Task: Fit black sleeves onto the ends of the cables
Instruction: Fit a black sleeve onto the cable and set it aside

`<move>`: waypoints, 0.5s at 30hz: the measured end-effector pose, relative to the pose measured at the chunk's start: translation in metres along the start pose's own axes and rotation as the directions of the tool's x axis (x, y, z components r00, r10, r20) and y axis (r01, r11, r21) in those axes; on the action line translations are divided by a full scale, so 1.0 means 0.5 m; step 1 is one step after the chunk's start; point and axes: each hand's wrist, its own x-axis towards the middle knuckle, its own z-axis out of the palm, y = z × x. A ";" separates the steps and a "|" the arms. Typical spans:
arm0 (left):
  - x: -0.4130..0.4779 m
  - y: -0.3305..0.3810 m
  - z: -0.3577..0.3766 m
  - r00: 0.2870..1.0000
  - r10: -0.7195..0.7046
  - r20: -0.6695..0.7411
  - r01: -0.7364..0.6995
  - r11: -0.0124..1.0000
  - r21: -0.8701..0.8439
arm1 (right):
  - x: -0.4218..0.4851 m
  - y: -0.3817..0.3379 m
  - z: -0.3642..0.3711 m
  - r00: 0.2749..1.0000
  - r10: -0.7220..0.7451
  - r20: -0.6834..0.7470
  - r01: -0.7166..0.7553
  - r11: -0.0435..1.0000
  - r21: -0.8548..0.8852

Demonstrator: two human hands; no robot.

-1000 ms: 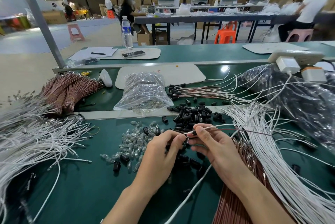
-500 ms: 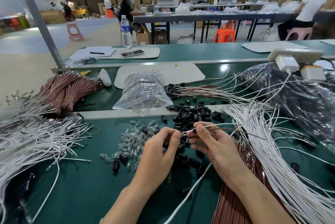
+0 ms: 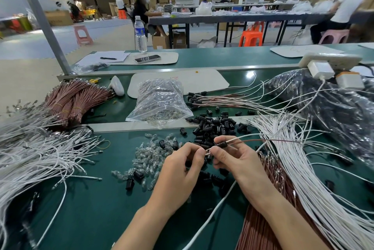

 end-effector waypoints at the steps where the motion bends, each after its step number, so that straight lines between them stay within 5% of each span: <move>1: 0.000 0.001 0.000 1.000 0.003 0.005 -0.003 1.000 0.008 | 0.000 0.000 0.000 1.000 -0.002 -0.001 0.002 1.000 -0.005; 15: 0.003 0.011 0.000 1.000 0.001 0.015 -0.001 0.999 -0.034 | 0.002 0.005 -0.003 0.999 -0.043 -0.015 0.041 0.995 -0.095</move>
